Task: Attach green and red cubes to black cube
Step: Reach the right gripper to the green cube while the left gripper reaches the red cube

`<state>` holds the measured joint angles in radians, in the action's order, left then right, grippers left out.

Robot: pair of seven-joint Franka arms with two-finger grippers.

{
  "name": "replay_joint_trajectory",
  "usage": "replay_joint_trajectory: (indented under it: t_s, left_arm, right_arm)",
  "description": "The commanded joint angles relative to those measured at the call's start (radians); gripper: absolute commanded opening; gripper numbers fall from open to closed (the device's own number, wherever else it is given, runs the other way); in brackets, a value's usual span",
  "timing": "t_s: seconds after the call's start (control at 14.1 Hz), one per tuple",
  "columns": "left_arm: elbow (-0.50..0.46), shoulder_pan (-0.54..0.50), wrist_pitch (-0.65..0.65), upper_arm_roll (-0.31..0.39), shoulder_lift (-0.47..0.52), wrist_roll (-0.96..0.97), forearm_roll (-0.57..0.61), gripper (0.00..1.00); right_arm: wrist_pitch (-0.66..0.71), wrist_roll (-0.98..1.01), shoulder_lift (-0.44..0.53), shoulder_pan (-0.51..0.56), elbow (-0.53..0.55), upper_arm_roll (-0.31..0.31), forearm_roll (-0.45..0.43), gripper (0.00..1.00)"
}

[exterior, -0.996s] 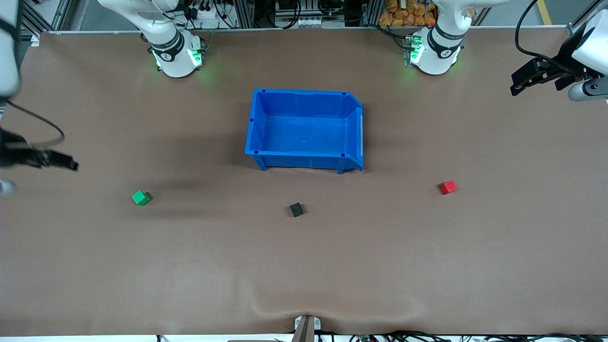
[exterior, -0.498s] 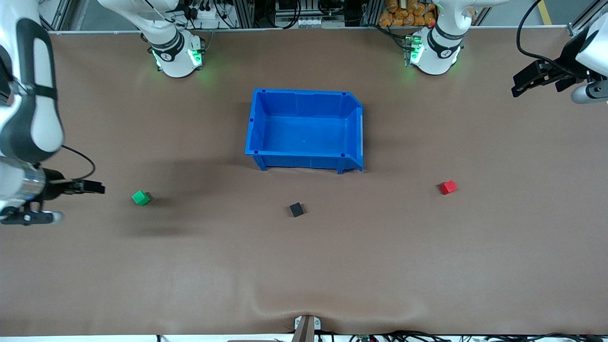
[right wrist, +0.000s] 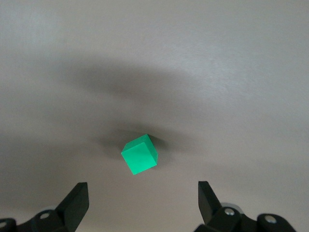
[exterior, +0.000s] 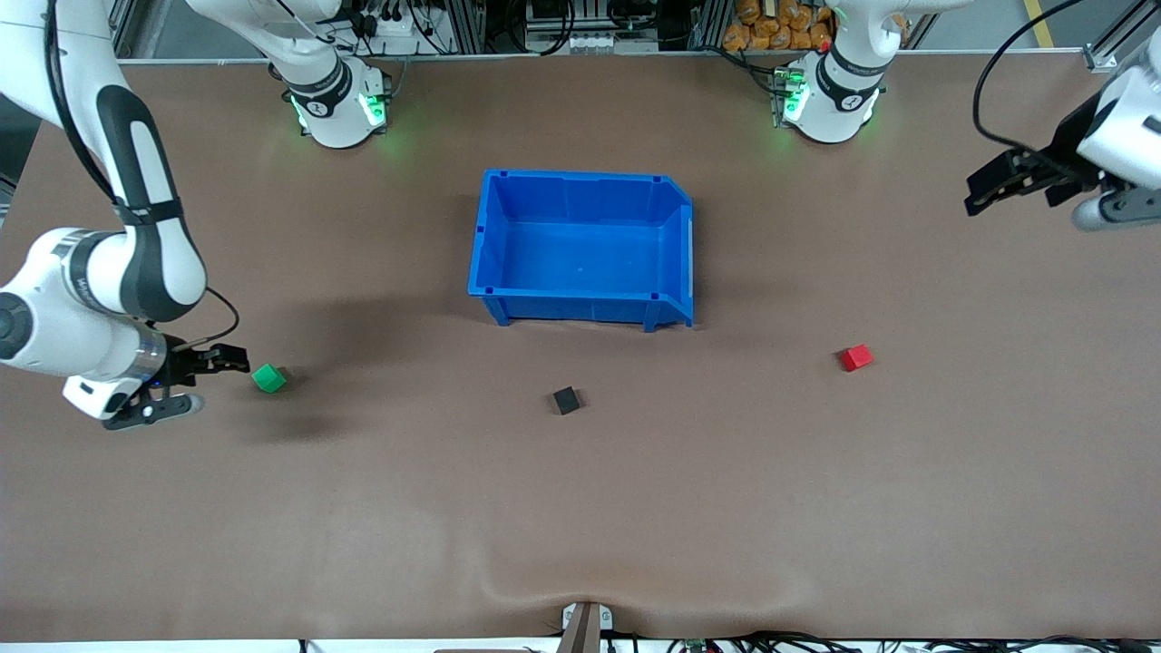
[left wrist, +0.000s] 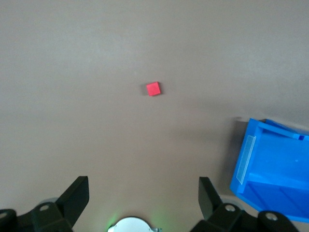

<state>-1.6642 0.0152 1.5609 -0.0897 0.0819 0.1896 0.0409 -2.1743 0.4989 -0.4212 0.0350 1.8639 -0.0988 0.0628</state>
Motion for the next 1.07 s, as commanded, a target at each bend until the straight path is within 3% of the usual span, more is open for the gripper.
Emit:
replay_joint_trajectory:
  t_s: [0.0,0.14,0.28,0.57,1.0]
  left_arm:
    - [-0.063,0.002,0.065,-0.004,0.007,0.005,-0.001,1.00]
    - [-0.126,-0.009,0.151,-0.004,-0.017,0.005,0.004,1.00]
    - [-0.198,-0.009,0.285,-0.004,-0.037,0.004,0.004,1.00]
    - [-0.204,-0.014,0.424,-0.002,-0.167,0.013,0.004,1.00]
    - [-0.219,-0.018,0.568,-0.004,-0.287,0.066,0.002,1.00]
  right_arm:
    - [-0.047,0.168,0.035,-0.013,0.066,0.002,0.014,1.00]
    - [-0.105,0.346,0.000,-0.027,0.064,0.007,0.014,1.00]
    - [-0.134,0.386,-0.028,-0.029,0.083,0.007,0.014,1.00]
    - [-0.254,0.426,-0.045,-0.040,0.159,0.007,0.014,1.00]
    - [-0.279,0.425,-0.097,-0.030,0.159,0.007,0.014,1.00]
